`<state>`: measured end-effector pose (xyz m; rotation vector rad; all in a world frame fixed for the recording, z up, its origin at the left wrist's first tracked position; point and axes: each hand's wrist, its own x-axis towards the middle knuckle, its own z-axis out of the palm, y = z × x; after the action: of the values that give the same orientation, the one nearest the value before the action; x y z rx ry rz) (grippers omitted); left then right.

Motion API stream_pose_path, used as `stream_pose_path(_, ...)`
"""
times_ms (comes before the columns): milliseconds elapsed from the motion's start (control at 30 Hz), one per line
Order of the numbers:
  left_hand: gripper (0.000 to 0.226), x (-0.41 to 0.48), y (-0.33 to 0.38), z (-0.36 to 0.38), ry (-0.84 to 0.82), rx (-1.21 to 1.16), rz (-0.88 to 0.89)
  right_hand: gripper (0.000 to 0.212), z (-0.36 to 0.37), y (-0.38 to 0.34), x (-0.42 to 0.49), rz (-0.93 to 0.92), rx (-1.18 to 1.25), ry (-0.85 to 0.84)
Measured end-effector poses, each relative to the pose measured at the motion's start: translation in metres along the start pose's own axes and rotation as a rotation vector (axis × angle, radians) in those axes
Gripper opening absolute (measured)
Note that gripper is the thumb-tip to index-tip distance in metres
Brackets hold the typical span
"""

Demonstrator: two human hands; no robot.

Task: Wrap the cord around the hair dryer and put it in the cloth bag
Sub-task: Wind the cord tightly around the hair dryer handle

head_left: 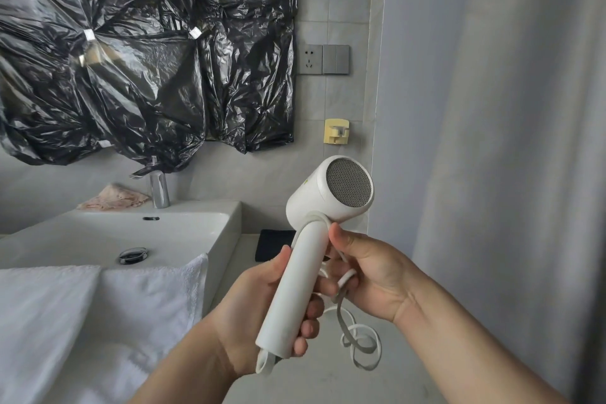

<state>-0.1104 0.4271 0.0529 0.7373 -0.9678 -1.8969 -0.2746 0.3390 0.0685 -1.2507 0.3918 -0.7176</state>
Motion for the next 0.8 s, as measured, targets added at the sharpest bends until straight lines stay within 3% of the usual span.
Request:
stream_pose_path(33, 0.070, -0.003, 0.000, 0.006, 0.119, 0.081, 0.034, 0.085, 0.001, -0.001, -0.001, -0.021, 0.033, 0.038)
stream_pose_path(100, 0.064, -0.006, 0.001, 0.015, 0.299, 0.177, 0.134, 0.053, 0.003, -0.004, -0.004, -0.046, 0.079, 0.115)
stream_pose_path(200, 0.037, -0.004, -0.001, 0.015, 0.527, 0.303, 0.343, 0.018, 0.007, -0.012, -0.009, -0.066, 0.063, 0.188)
stream_pose_path(233, 0.029, -0.003, -0.003, 0.013, 0.589, 0.376, 0.431, 0.016, 0.007, -0.013, -0.009, -0.072, 0.052, 0.200)
stream_pose_path(300, 0.039, -0.003, -0.008, 0.011, 0.734, 0.582, 0.606, 0.015, 0.009, -0.015, -0.010, -0.084, 0.027, 0.228)
stream_pose_path(367, 0.057, -0.008, -0.014, 0.013, 0.850, 1.048, 0.775, 0.015, 0.011, -0.016, -0.010, -0.096, 0.001, 0.258)
stream_pose_path(433, 0.057, -0.005, -0.020, 0.015, 0.863, 1.483, 0.873, 0.016, 0.012, -0.015, -0.008, -0.107, -0.034, 0.287)
stream_pose_path(467, 0.054, -0.003, -0.021, 0.017, 0.872, 1.576, 0.857, 0.017, 0.012, -0.014, -0.007, -0.112, -0.055, 0.301)
stream_pose_path(600, 0.026, 0.000, -0.019, 0.022, 0.917, 1.467, 0.776, 0.015, 0.015, -0.016, -0.009, -0.147, -0.181, 0.352)
stream_pose_path(800, 0.021, -0.002, -0.015, 0.024, 0.686, 0.953, 0.729, 0.021, 0.014, -0.021, -0.015, -0.268, -0.389, 0.308)
